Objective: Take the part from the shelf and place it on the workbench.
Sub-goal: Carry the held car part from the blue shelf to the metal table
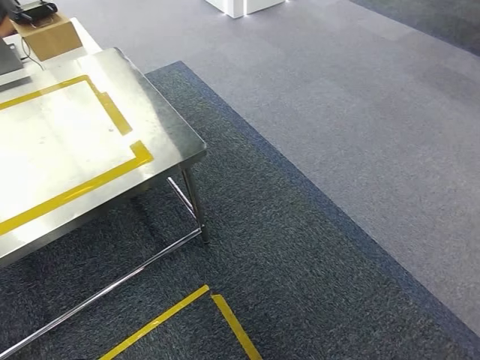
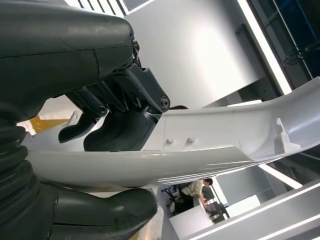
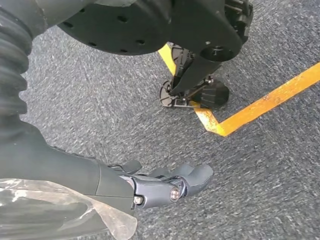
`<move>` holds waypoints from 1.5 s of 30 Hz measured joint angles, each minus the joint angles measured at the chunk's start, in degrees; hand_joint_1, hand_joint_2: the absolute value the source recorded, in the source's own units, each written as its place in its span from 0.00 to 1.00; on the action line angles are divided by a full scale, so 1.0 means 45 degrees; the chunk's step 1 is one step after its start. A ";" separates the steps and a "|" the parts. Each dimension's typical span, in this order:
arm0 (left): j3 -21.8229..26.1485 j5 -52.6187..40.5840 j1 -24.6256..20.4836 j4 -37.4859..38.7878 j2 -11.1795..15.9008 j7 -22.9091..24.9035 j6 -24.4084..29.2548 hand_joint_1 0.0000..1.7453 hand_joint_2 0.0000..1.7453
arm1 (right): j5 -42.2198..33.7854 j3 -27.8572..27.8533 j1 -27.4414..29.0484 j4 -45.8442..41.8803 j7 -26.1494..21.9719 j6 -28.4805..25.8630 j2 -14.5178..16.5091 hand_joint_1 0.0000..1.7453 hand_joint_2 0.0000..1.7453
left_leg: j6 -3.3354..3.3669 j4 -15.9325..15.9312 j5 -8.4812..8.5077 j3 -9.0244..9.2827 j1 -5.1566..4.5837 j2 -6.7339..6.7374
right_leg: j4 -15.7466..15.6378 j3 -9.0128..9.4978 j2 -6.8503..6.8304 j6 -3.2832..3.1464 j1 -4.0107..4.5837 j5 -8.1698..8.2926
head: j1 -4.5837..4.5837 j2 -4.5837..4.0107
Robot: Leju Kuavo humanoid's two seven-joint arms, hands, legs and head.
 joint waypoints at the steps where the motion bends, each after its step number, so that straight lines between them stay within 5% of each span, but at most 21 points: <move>1: 0.0001 -0.0023 0.0019 -0.0008 -0.0002 -0.0005 0.0012 1.00 1.00 | -0.0010 0.0009 -0.0032 0.0000 0.0008 0.0005 0.0000 0.00 1.00 | 0.0055 -0.0069 0.0034 0.0021 0.0031 -0.0152 | -0.0017 0.0077 -0.0033 0.0064 -0.0014 -0.0045 | 0.0001 0.0000; 3: 0.0002 -0.0092 0.0022 -0.0032 -0.0017 -0.0018 0.0030 1.00 1.00 | -0.0042 0.0044 -0.0098 0.0000 0.0021 0.0015 0.0000 0.00 1.00 | 0.0180 -0.0209 0.0123 0.0089 0.0134 -0.0444 | 0.0436 -0.0027 0.0558 0.0196 -0.0038 -0.0366 | 0.0063 0.0000; 5: 0.0001 -0.0137 -0.0001 -0.0044 -0.0034 -0.0024 0.0043 1.00 1.00 | -0.0074 0.0083 -0.0094 0.0001 0.0034 0.0026 0.0000 0.00 1.00 | 0.0255 -0.0254 0.0153 0.0111 0.0196 -0.0719 | 0.1941 -0.0822 0.1367 0.0284 -0.0061 -0.1056 | 0.0148 0.0000; 7: 0.0000 -0.0155 -0.0013 -0.0044 -0.0040 -0.0017 0.0050 1.00 1.00 | -0.0114 0.0106 -0.0027 -0.0001 0.0055 0.0043 0.0000 0.00 1.00 | 0.0285 -0.0249 0.0132 0.0115 0.0200 -0.1057 | 0.3472 -0.1760 0.1560 0.0335 -0.0066 -0.1465 | 0.0164 -0.0001; 8: -0.0001 -0.0166 -0.0013 -0.0044 -0.0040 -0.0012 0.0055 1.00 1.00 | -0.0137 0.0112 0.0005 -0.0002 0.0062 0.0049 0.0000 0.00 1.00 | 0.0286 -0.0245 0.0119 0.0135 0.0201 -0.1248 | 0.3662 -0.1987 0.1578 0.0346 -0.0067 -0.1303 | 0.0165 -0.0001; 11: -0.0005 -0.0191 -0.0015 -0.0042 -0.0040 0.0002 0.0063 1.00 1.00 | -0.0164 0.0117 0.0025 -0.0004 0.0065 0.0050 -0.0004 0.00 1.00 | 0.0196 -0.0217 0.0036 0.0245 0.0223 -0.1774 | 0.1660 -0.1360 0.1986 0.0333 -0.0109 0.0165 | 0.0166 0.0000; 14: -0.0015 -0.0212 -0.0028 -0.0046 -0.0040 0.0011 0.0064 1.00 1.00 | -0.0164 0.0117 0.0022 -0.0004 0.0067 0.0051 -0.0010 0.00 1.00 | -0.0015 -0.0144 -0.0018 0.0177 0.0233 -0.2208 | 0.0172 -0.0679 0.2669 0.0178 -0.0165 0.0542 | 0.0158 0.0000; 16: -0.0019 -0.0223 -0.0017 -0.0049 -0.0039 0.0016 0.0069 1.00 1.00 | -0.0164 0.0118 0.0017 -0.0005 0.0068 0.0053 -0.0004 0.00 1.00 | -0.0154 -0.0160 0.0017 0.0109 0.0273 -0.2437 | 0.0094 -0.0575 0.2431 0.0006 -0.0157 0.0546 | 0.0160 0.0000; 18: -0.0019 -0.0226 -0.0018 -0.0051 -0.0039 0.0021 0.0085 1.00 1.00 | -0.0164 0.0120 0.0002 -0.0005 0.0063 0.0051 0.0006 0.00 1.00 | -0.0285 0.0219 -0.0222 -0.0066 0.0256 -0.1978 | 0.0013 -0.0498 0.2110 -0.0161 -0.0187 0.0566 | 0.0108 0.0000; 20: -0.0022 -0.0231 -0.0049 -0.0052 -0.0039 0.0028 0.0100 1.00 1.00 | -0.0166 0.0121 0.0030 -0.0004 0.0062 0.0045 0.0010 0.00 1.00 | -0.0409 0.1558 -0.0934 -0.0694 0.0256 -0.1194 | -0.0028 -0.0419 0.1732 -0.0294 -0.0176 0.0516 | 0.0049 0.0000; 23: -0.0024 -0.0236 -0.0067 -0.0052 -0.0040 0.0053 0.0113 1.00 1.00 | -0.0170 0.0121 0.0085 -0.0004 0.0089 0.0004 0.0010 0.00 1.00 | -0.0500 0.3413 -0.1501 -0.1632 0.0321 -0.0896 | -0.0020 -0.0327 0.1140 -0.0348 -0.0137 0.0396 | 0.0040 0.0000; 25: -0.0025 -0.0240 -0.0067 -0.0052 -0.0040 0.0080 0.0124 1.00 1.00 | -0.0171 0.0121 0.0057 -0.0004 0.0112 -0.0027 0.0011 0.00 1.00 | -0.0450 0.2523 -0.0763 -0.1208 0.0317 -0.0762 | -0.0019 -0.0202 0.0802 -0.0312 -0.0128 0.0302 | 0.0038 0.0000; 27: -0.0030 -0.0243 -0.0080 -0.0052 -0.0040 0.0102 0.0130 1.00 1.00 | -0.0171 0.0121 0.0032 -0.0004 0.0129 -0.0034 0.0019 0.00 1.00 | -0.0291 0.0807 -0.0047 -0.0359 0.0208 -0.0187 | -0.0018 -0.0078 0.0521 -0.0210 -0.0089 0.0169 | 0.0034 0.0000; 29: -0.0050 -0.0245 -0.0098 -0.0055 -0.0040 0.0103 0.0139 1.00 1.00 | -0.0171 0.0121 0.0032 -0.0004 0.0141 -0.0034 0.0026 0.00 1.00 | -0.0140 0.0013 0.0042 0.0028 0.0080 0.0213 | -0.0035 -0.0026 0.0235 -0.0060 -0.0036 0.0045 | 0.0028 0.0000; 32: -0.0079 -0.0251 -0.0059 -0.0065 -0.0040 0.0100 0.0148 1.00 1.00 | -0.0174 0.0121 -0.0040 -0.0004 0.0147 -0.0039 0.0027 0.00 1.00 | 0.0025 -0.0139 0.0025 0.0076 0.0094 -0.0186 | -0.0086 0.0178 -0.0070 0.0137 -0.0015 -0.0110 | 0.0040 -0.0001; 34: -0.0106 -0.0251 -0.0059 -0.0080 -0.0046 0.0100 0.0153 1.00 1.00 | -0.0175 0.0121 -0.0107 -0.0004 0.0143 -0.0043 0.0026 0.00 1.00 | 0.0139 -0.0267 0.0099 0.0153 0.0197 -0.0479 | 0.0565 -0.0019 0.0569 0.0245 -0.0035 -0.0553 | 0.0111 -0.0004; 36: -0.0142 -0.0239 -0.0085 -0.0086 -0.0047 0.0103 0.0157 1.00 1.00 | -0.0191 0.0123 -0.0086 -0.0004 0.0143 -0.0047 0.0026 0.00 1.00 | 0.0202 -0.0281 0.0102 0.0159 0.0244 -0.0769 | 0.2230 -0.0905 0.1360 0.0301 -0.0068 -0.1283 | 0.0185 -0.0005; 38: -0.0172 -0.0204 -0.0099 -0.0086 -0.0041 0.0117 0.0160 1.00 1.00 | -0.0220 0.0142 -0.0013 -0.0004 0.0150 -0.0053 0.0030 0.00 1.00 | 0.0233 -0.0274 0.0067 0.0182 0.0242 -0.1131 | 0.3488 -0.1748 0.1560 0.0332 -0.0074 -0.1480 | 0.0200 -0.0005; 40: -0.0192 -0.0158 -0.0101 -0.0086 -0.0033 0.0127 0.0164 1.00 1.00 | -0.0250 0.0180 0.0025 -0.0004 0.0157 -0.0062 0.0034 0.00 1.00 | 0.0211 -0.0258 0.0013 0.0263 0.0246 -0.1501 | 0.2879 -0.1748 0.1627 0.0324 -0.0079 -0.0666 | 0.0204 -0.0005; 42: -0.0202 -0.0135 -0.0108 -0.0086 -0.0027 0.0142 0.0165 1.00 1.00 | -0.0297 0.0206 0.0023 -0.0004 0.0161 -0.0067 0.0034 0.00 1.00 | 0.0121 -0.0208 -0.0078 0.0327 0.0253 -0.1824 | 0.1179 -0.1154 0.2163 0.0290 -0.0135 0.0317 | 0.0211 -0.0005; 45: -0.0217 -0.0118 -0.0150 -0.0086 -0.0025 0.0176 0.0164 1.00 1.00 | -0.0381 0.0260 0.0025 -0.0004 0.0180 -0.0054 0.0034 0.00 1.00 | -0.0087 -0.0136 -0.0099 0.0208 0.0287 -0.2261 | 0.0175 -0.0652 0.2775 0.0160 -0.0178 0.0523 | 0.0202 -0.0004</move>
